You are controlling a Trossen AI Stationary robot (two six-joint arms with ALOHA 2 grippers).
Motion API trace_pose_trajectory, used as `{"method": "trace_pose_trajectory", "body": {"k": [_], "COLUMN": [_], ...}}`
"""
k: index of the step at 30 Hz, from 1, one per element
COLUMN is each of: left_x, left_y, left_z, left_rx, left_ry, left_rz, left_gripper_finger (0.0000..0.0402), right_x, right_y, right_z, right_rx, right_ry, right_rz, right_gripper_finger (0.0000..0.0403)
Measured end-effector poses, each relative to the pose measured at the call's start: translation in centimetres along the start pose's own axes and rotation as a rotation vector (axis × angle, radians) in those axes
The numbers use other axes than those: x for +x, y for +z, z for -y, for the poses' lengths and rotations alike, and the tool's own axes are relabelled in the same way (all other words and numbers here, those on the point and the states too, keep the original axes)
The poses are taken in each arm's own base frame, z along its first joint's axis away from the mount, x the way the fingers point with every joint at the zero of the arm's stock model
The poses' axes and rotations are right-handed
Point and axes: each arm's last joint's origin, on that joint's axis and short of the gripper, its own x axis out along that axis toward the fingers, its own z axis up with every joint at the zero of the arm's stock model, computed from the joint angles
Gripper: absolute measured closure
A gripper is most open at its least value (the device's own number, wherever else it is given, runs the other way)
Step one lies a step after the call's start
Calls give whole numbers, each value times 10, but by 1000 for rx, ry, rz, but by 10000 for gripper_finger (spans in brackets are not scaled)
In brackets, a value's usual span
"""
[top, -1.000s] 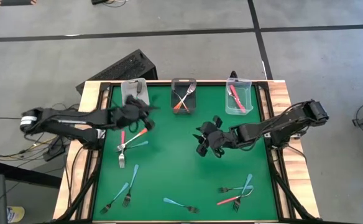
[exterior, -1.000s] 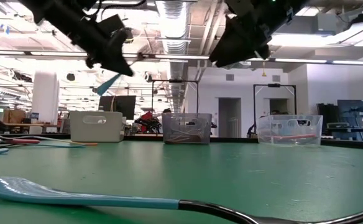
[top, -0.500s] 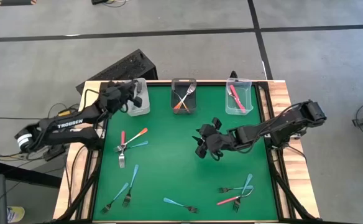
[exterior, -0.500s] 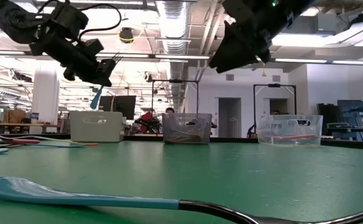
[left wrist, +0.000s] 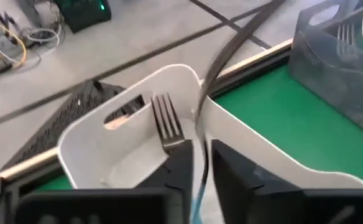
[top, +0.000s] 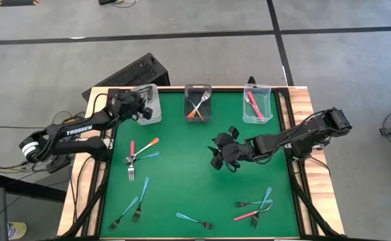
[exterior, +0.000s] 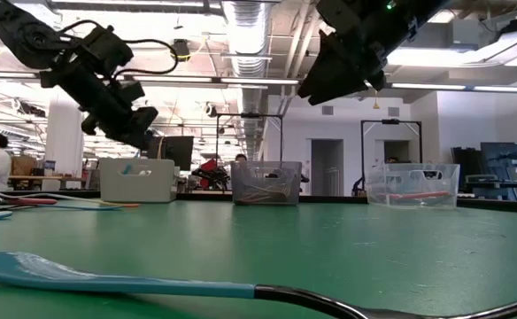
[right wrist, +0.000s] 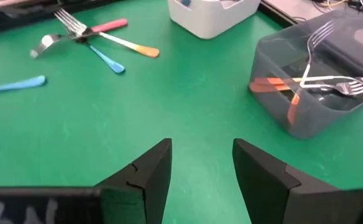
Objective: Sort silverware by color (type)
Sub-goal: Put the blue fork into the white bin
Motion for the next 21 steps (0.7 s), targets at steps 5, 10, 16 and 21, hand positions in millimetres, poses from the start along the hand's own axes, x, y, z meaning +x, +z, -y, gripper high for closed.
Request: {"method": "trace_pose_trajectory", "body": {"k": [5,10,16,21], "left_x": [4,-2,-26,-52], "left_y": [-3,2,15,17], "left_z": [1,4,22,48], "left_rx": [-16,-36,-58,-6], "left_ry": [2,-91,-301,-509], "left_rz": [-27,17,150,219], "left_gripper_finger": [269,219,214,223], "right_x": [-6,-14,-36,-66], "right_y": [-12,-31,-60,-84], "right_z": [-2,-11,-27,-45], "right_rx": [-60,-54,-63,-105], "right_ry": [101,192,170,243], "right_rz": [-151,-337,-481,-575], "right_gripper_finger": [202,211,218,219]}}
